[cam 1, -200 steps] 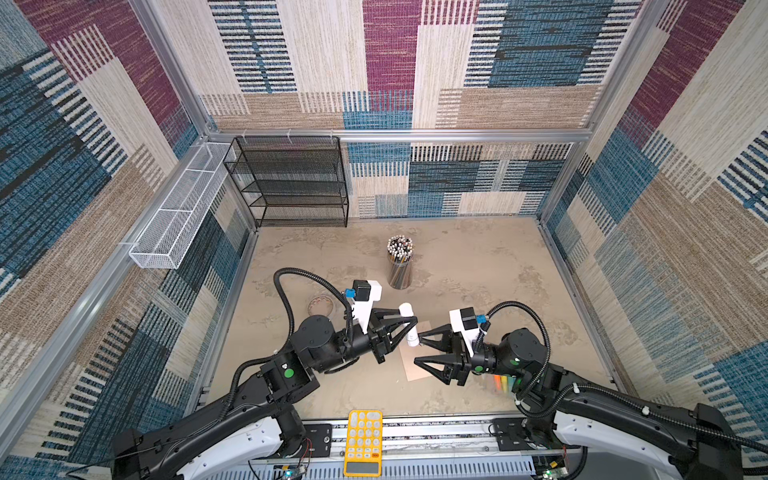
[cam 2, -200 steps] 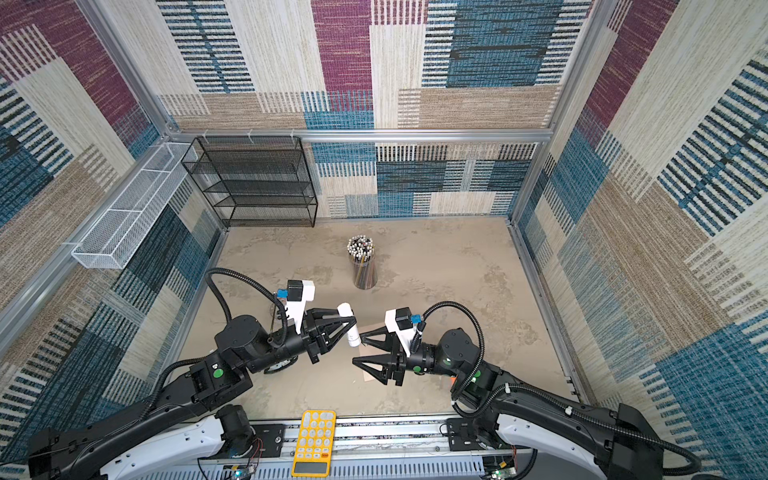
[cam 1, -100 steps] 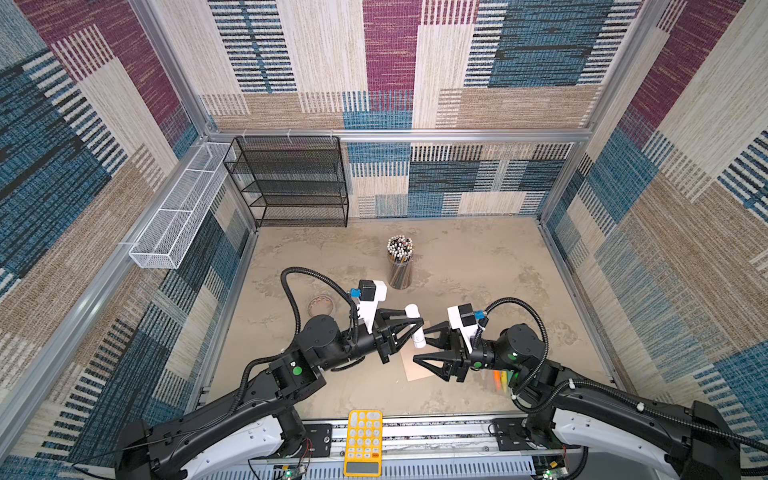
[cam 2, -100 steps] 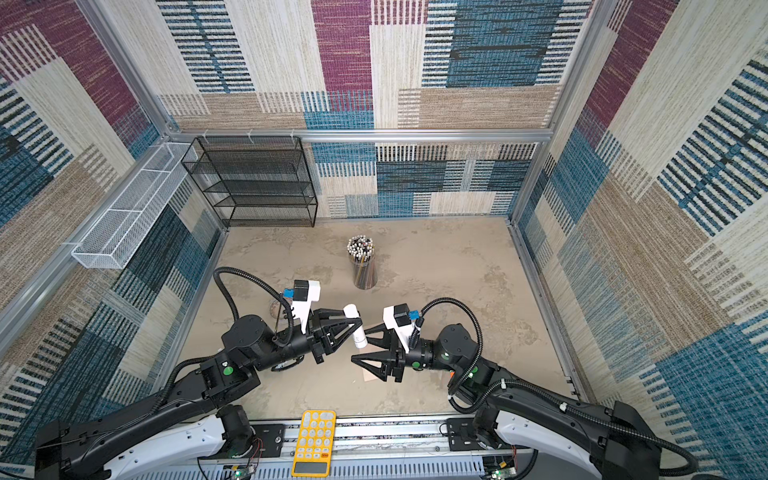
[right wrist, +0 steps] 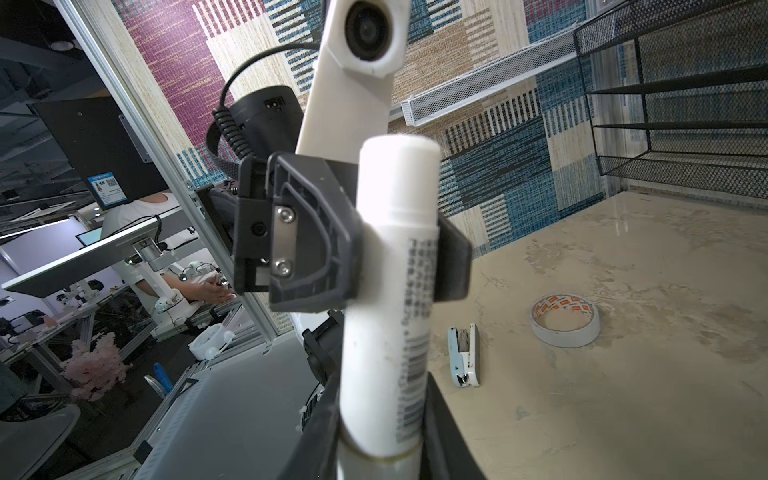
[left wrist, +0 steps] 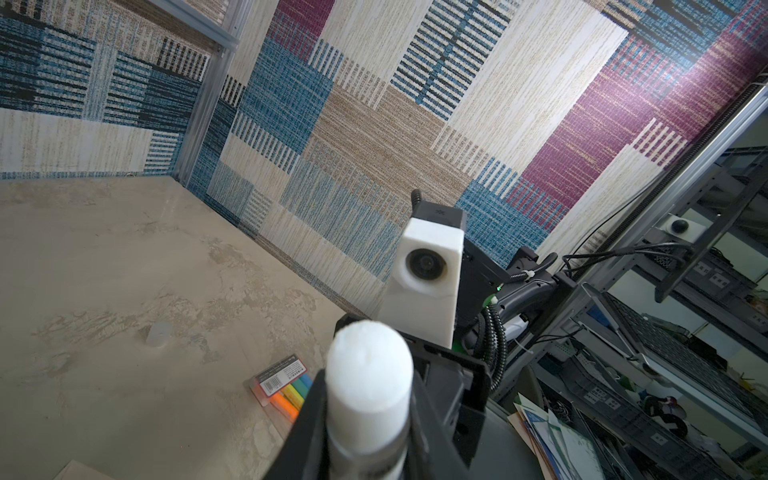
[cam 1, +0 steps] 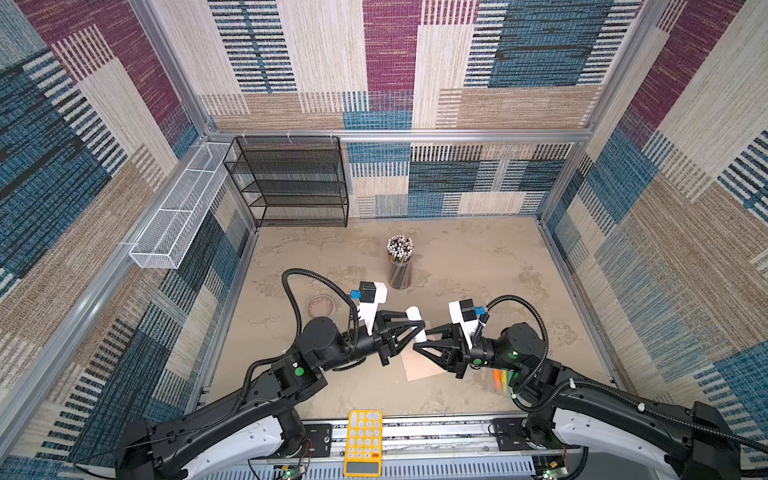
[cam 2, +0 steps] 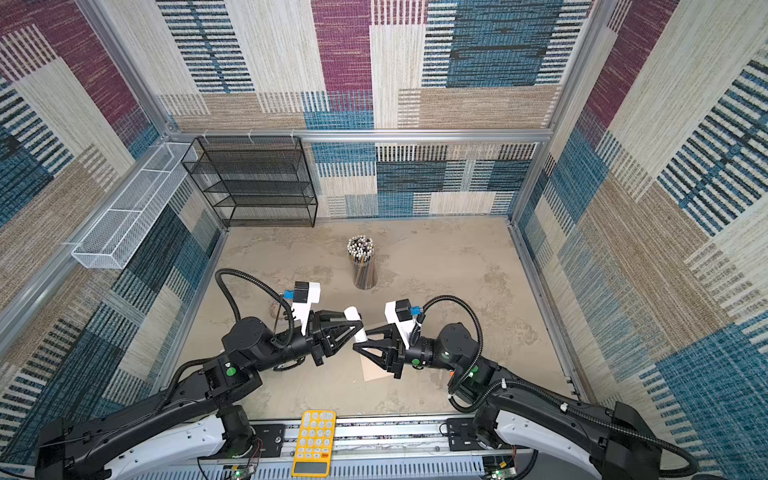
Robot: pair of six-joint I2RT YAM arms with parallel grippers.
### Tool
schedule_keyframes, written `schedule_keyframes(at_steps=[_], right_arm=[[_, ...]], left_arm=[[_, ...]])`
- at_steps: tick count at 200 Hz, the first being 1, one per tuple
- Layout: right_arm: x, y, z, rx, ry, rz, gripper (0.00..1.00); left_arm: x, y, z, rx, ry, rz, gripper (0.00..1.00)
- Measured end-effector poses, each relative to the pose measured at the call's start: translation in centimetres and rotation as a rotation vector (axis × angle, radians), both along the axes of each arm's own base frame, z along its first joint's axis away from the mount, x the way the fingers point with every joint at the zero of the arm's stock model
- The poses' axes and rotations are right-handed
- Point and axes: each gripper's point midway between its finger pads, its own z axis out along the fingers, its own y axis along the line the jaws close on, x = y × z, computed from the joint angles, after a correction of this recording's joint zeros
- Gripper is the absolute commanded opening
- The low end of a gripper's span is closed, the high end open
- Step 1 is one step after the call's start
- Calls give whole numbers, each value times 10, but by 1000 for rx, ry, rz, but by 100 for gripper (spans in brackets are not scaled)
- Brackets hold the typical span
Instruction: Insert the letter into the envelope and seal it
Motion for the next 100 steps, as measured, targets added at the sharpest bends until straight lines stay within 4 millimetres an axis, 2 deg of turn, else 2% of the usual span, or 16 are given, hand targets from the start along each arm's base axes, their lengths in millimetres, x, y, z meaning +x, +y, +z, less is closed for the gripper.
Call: schedule_keyframes(at_steps=[17,46,68,100], right_arm=[[0,0,0,1,6,0,19],[-1,-1,2,6,-2,1,17],[-1,-1,3,8,-3,1,17],[0,-1,3,8,-2,-4,17]], left_arm=[[0,0,0,-1,1,-1,32],[-1,-1,-3,6,11,-6,42],[-1,-1,-5,13,16,-6,44],[-2,-1,-6,14,16,-11,37]])
